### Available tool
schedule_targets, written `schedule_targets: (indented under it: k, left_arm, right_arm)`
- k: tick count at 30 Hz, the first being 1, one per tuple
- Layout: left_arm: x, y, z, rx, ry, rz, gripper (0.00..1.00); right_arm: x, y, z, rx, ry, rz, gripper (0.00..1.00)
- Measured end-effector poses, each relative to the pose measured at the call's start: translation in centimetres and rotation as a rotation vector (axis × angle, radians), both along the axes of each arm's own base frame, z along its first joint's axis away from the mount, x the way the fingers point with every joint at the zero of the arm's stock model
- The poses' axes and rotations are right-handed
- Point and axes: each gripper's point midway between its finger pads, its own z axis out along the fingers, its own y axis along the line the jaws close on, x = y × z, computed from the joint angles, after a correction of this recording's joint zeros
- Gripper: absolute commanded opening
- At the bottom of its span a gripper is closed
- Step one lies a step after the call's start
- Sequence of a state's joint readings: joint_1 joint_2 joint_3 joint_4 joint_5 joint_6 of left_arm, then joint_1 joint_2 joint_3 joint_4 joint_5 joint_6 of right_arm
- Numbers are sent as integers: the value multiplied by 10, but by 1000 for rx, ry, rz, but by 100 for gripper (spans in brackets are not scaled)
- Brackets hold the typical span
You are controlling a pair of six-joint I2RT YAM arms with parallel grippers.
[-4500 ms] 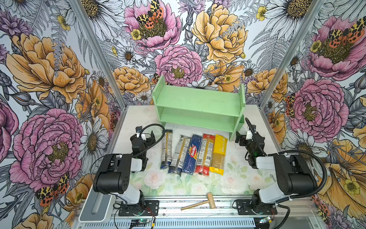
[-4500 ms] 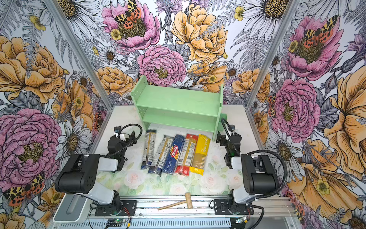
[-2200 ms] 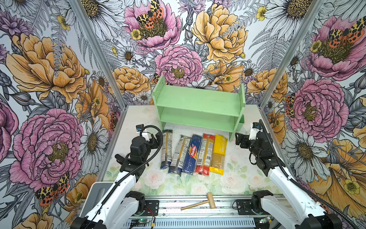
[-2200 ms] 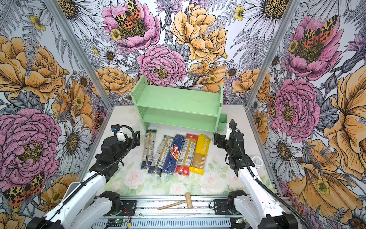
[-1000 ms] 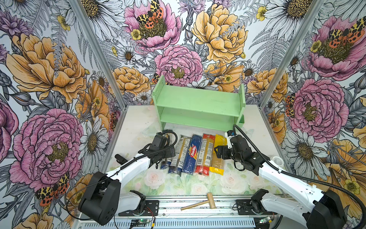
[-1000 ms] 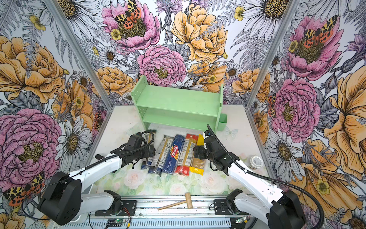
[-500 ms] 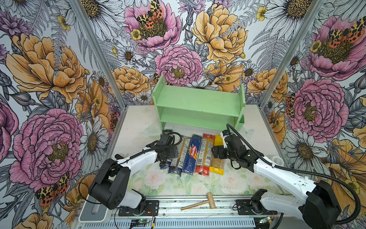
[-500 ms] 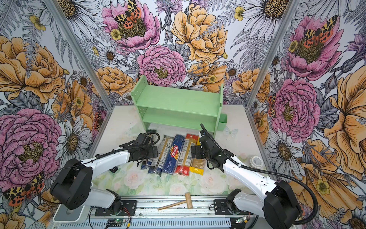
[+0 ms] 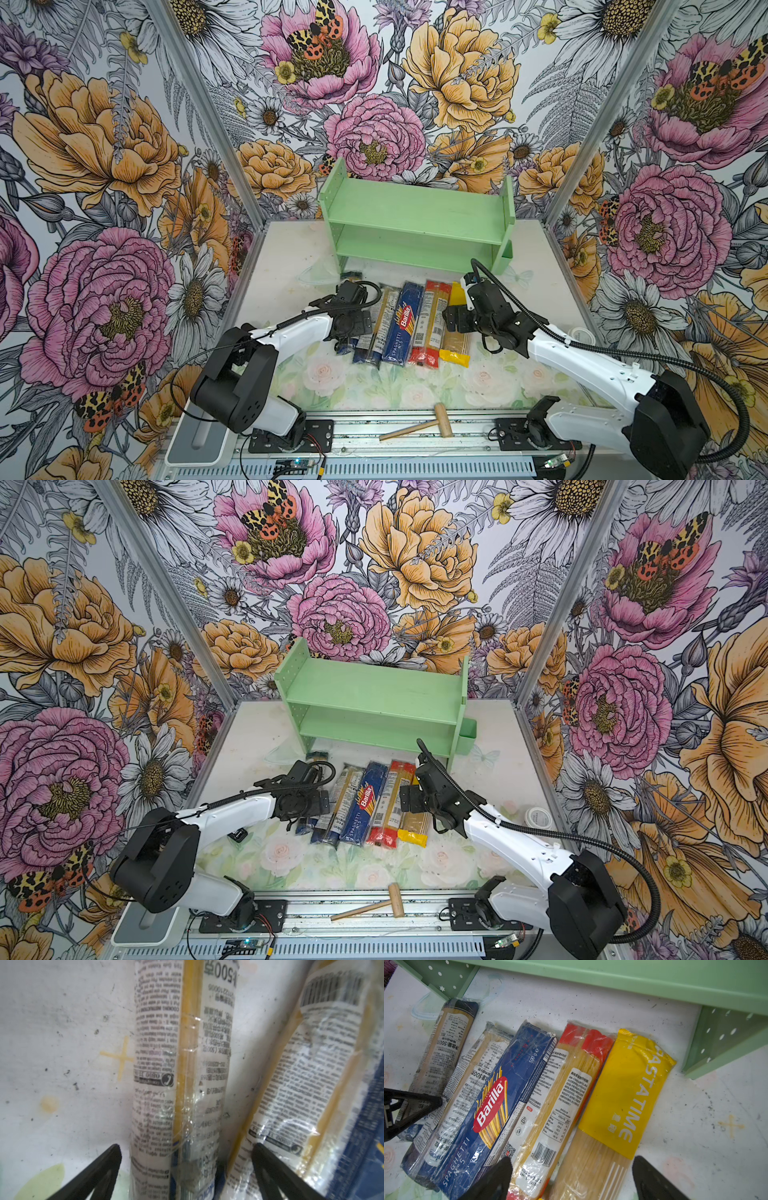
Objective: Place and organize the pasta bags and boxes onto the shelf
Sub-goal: 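Lower left gripper onto nearest clear-wrapped pack while right gripper hovers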
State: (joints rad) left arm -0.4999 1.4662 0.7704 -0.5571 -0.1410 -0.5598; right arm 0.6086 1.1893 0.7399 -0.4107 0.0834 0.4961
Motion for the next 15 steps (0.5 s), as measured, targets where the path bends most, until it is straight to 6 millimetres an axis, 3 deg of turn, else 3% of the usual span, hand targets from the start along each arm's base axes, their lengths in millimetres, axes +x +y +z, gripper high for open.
schedule_targets:
  k: [15]
  left_arm:
    - [-12,14,-9,69,68,29,99]
  right_arm:
    - [-1,7,-5,-18,13,26,93]
